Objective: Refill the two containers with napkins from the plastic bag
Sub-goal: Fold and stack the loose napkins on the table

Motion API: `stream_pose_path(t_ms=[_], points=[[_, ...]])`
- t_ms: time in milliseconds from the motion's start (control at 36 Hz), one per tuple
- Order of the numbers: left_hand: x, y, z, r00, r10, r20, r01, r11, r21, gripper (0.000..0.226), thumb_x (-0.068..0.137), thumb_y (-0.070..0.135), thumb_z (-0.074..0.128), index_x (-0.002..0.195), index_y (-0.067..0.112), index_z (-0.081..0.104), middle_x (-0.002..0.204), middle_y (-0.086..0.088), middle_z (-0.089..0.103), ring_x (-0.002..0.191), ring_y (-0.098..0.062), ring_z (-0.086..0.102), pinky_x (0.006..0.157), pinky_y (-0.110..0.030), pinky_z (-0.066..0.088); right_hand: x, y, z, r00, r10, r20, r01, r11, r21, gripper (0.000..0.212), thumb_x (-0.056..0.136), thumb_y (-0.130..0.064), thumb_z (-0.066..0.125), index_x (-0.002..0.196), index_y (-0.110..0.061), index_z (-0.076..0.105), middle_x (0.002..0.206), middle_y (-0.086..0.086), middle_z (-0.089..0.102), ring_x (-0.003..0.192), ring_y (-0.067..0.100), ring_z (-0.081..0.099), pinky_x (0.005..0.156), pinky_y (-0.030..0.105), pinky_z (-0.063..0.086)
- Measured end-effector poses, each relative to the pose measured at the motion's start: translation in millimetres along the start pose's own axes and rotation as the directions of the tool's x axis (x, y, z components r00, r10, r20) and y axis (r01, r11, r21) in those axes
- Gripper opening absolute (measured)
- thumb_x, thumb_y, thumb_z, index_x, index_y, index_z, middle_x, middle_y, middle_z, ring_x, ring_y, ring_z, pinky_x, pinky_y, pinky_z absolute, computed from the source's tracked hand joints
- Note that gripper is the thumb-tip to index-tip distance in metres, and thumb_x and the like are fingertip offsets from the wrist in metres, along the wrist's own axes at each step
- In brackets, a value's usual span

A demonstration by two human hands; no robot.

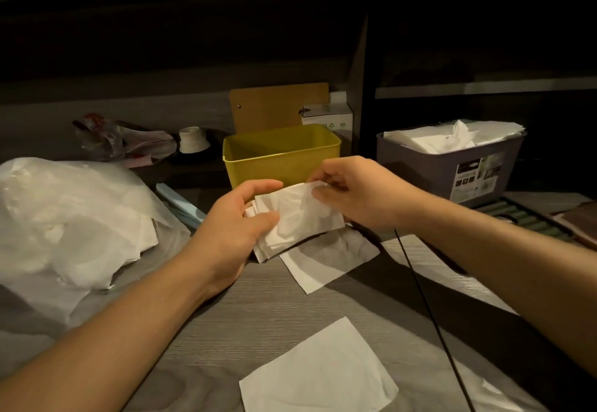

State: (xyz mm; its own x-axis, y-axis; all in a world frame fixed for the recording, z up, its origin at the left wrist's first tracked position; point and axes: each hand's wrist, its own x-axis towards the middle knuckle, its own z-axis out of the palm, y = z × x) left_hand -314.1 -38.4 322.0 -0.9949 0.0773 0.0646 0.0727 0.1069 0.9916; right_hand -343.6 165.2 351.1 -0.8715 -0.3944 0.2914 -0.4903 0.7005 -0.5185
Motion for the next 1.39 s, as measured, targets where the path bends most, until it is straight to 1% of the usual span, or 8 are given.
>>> stream_pose_path(t_ms=[167,500,722,861,1028,1111,1222,1389], points=[[6.6,2.3,-7.1,0.99,-0.031,-0.136,0.026,0.999,-0.038,0.04,0.094,-0.006,0.057,0.11,0.029,0.07,0.119,-0.003,0.067,0.11,-0.027,0.066,0.091,-0.049,0.059,-7.4,-1.8,-27.7,0.948,0.034,0.317,0.041,0.973,-0.229,0.026,0.092,-0.033,0.07,0.116,-0.023,0.068,0.094,-0.019,0.062,0.082,-0.009,0.06,0.068,0.005,0.048],[2.2,4.2,-3.9,0.993,-0.035,-0.115,0.031,0.999,-0.03,0.04,0.095,-0.008,0.053,0.111,0.025,0.07,0.115,-0.006,0.069,0.106,-0.027,0.067,0.088,-0.047,0.06,-11.6,-9.7,-22.2,0.841,0.085,0.534,0.05,0.971,-0.234,0.011,0.09,-0.032,0.072,0.092,-0.035,0.061,0.092,-0.014,0.06,0.08,0.007,0.058,0.064,0.018,0.043],[-1.4,7.9,0.5,0.999,-0.04,-0.015,0.038,0.991,-0.132,0.035,0.098,-0.002,0.054,0.116,0.025,0.069,0.112,-0.003,0.071,0.093,-0.018,0.074,0.073,-0.035,0.063,-12.5,-24.0,-31.2,0.931,-0.052,0.361,-0.119,0.893,0.434,0.013,0.085,-0.015,0.074,0.096,-0.014,0.068,0.091,0.001,0.075,0.084,0.016,0.073,0.07,0.027,0.059],[-3.5,8.9,3.2,0.994,-0.109,0.033,0.113,0.971,-0.21,0.035,0.104,0.007,0.045,0.115,0.027,0.072,0.114,-0.002,0.073,0.106,-0.024,0.07,0.084,-0.042,0.061,-7.7,-13.9,-6.5,0.982,0.068,0.175,-0.098,0.981,0.167,0.014,0.09,-0.024,0.073,0.103,-0.02,0.069,0.087,-0.002,0.072,0.068,0.013,0.071,0.055,0.025,0.058],[-6.2,11.3,4.0,0.994,-0.091,0.058,0.101,0.975,-0.2,0.033,0.087,0.044,0.061,0.11,0.026,0.076,0.114,-0.001,0.074,0.108,-0.02,0.069,0.096,-0.044,0.056,-7.8,-5.6,4.3,0.986,0.107,0.131,-0.128,0.977,0.17,0.016,0.092,-0.023,0.072,0.104,-0.015,0.068,0.089,0.0,0.069,0.063,0.006,0.068,0.05,0.017,0.051],[-6.3,8.5,4.9,0.992,-0.038,0.122,0.052,0.992,-0.116,0.044,0.073,0.025,0.073,0.117,0.026,0.069,0.105,0.0,0.075,0.095,-0.016,0.073,0.084,-0.036,0.062,-8.5,-4.5,7.0,0.986,0.12,0.116,-0.141,0.97,0.198,0.012,0.093,-0.022,0.071,0.102,-0.013,0.069,0.09,0.005,0.071,0.07,0.013,0.071,0.052,0.023,0.057],[-4.5,3.9,4.6,0.996,0.023,0.091,-0.024,1.0,0.019,0.047,0.089,-0.007,0.065,0.117,0.031,0.067,0.11,-0.003,0.069,0.101,-0.024,0.069,0.089,-0.043,0.061,-8.5,-1.7,8.6,0.987,0.142,0.075,-0.153,0.973,0.174,0.017,0.09,-0.027,0.074,0.104,-0.02,0.066,0.09,-0.002,0.069,0.073,0.013,0.07,0.057,0.021,0.056],[-2.3,0.8,-1.4,0.991,0.065,0.119,-0.062,0.998,-0.027,0.051,0.092,-0.009,0.059,0.118,0.033,0.067,0.117,0.0,0.068,0.106,-0.022,0.069,0.088,-0.044,0.061,-17.6,9.2,13.5,0.997,-0.039,-0.064,0.055,0.959,0.279,0.07,0.084,-0.021,0.08,0.137,-0.04,0.039,0.131,-0.01,0.045,0.119,-0.001,0.049,0.089,0.009,0.048]])
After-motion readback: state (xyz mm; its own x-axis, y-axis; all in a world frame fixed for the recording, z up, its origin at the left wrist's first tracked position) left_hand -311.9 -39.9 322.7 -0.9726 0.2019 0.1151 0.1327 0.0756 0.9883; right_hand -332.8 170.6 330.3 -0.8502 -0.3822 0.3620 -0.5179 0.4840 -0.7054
